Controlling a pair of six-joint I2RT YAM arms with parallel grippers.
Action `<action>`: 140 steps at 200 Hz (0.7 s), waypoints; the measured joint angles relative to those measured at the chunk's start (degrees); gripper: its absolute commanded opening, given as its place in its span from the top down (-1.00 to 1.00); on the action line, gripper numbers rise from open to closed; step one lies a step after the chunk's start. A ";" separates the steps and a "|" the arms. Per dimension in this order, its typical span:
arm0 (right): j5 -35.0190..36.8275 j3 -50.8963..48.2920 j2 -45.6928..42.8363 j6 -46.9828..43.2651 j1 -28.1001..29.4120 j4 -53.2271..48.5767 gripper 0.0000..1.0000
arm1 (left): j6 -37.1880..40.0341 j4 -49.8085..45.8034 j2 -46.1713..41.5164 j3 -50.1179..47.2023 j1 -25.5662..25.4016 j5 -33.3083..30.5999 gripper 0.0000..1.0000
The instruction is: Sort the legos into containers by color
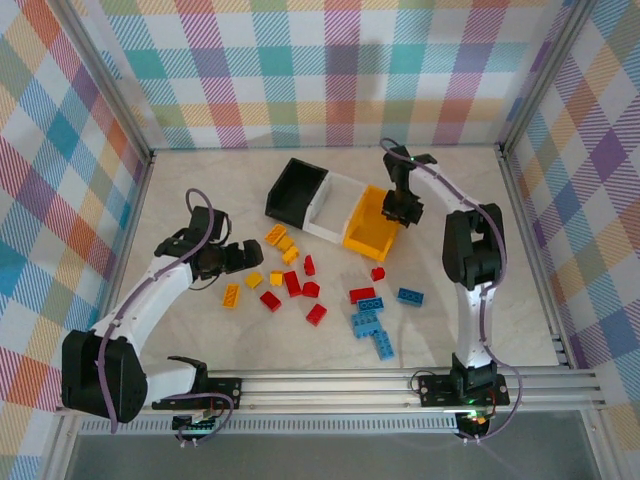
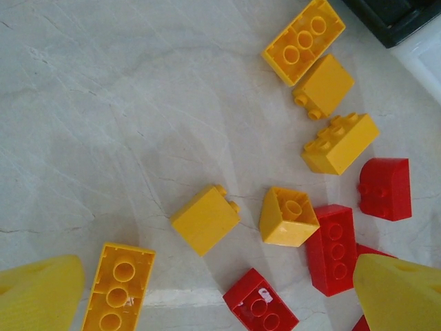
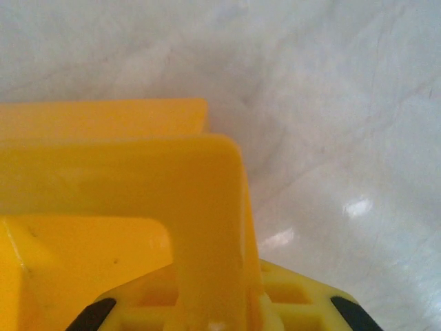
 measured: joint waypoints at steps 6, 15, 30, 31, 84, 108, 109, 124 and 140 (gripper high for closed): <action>0.20 1.05 0.76 -1.18 -0.31 -0.28 0.65 | 0.20 0.02 0.20 0.02 0.00 0.00 -1.00; 0.66 3.13 2.12 -3.26 -0.81 -1.18 0.62 | 0.39 -0.04 0.48 0.09 0.00 0.00 -1.00; 1.51 6.69 4.81 -6.71 -1.33 -2.80 0.56 | 0.61 -0.09 0.96 0.33 0.00 0.00 -1.00; 1.53 6.86 4.94 -6.82 -1.36 -2.91 0.56 | 0.61 -0.09 1.01 0.33 0.00 0.02 -1.00; 4.20 14.86 11.34 -14.34 -2.12 -10.01 0.03 | 1.25 -0.15 2.54 0.81 0.00 0.42 -1.00; 3.08 13.44 9.73 -15.39 -2.12 -8.61 -0.28 | 1.53 -0.15 3.15 1.40 0.00 0.44 -1.00; 3.06 13.11 9.49 -15.67 -2.12 -8.35 -0.29 | 1.53 -0.17 3.15 1.44 -0.02 0.44 -1.00; 1.75 9.79 5.57 -16.33 -2.12 -6.14 -0.35 | 1.66 -0.13 3.26 1.88 -0.02 0.44 -1.00; -0.48 7.52 0.09 -17.22 -2.12 -4.24 -0.37 | 1.66 -0.09 3.26 2.27 -0.02 0.79 -1.00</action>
